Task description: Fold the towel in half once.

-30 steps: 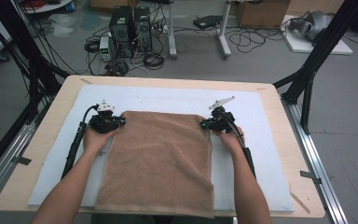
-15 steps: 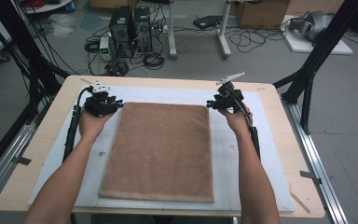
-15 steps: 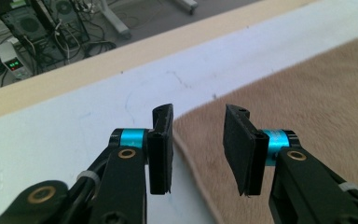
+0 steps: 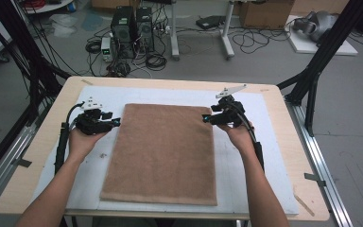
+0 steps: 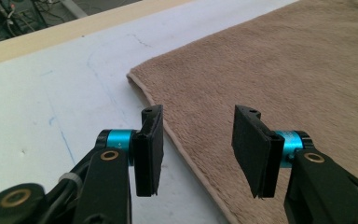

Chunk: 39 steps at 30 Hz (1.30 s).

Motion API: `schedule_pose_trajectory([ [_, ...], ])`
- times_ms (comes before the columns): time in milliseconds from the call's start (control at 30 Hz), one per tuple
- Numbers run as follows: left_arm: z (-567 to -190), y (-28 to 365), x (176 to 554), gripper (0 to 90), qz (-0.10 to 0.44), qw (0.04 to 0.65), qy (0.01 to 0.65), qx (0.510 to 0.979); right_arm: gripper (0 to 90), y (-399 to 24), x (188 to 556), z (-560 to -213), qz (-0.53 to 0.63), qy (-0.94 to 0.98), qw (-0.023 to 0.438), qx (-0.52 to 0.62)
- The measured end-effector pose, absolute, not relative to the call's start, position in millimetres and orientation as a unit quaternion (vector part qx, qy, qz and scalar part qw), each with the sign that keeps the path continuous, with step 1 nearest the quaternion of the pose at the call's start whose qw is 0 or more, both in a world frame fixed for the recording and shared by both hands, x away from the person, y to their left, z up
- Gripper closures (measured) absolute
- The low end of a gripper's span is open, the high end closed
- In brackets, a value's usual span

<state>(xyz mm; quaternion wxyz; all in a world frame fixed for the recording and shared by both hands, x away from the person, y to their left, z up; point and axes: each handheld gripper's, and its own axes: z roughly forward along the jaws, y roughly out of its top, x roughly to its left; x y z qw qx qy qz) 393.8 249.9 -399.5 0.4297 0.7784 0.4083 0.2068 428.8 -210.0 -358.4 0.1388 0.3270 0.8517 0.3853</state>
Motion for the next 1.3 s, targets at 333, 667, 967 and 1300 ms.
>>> schedule_pose_trajectory([
  [333,-398,248,392,49.4,0.202,0.440,0.406,0.775,34.2,-216,430,-371,0.393,0.844,0.131,0.340],
  [667,-403,244,396,47.3,0.194,0.440,0.413,0.773,29.4,-210,436,-383,0.383,0.847,0.124,0.348],
  [967,-396,235,398,45.4,0.194,0.442,0.404,0.777,27.4,-207,435,-384,0.383,0.848,0.127,0.344],
  [1300,-397,231,400,45.1,0.188,0.439,0.401,0.782,26.4,-209,435,-386,0.381,0.847,0.126,0.348],
])
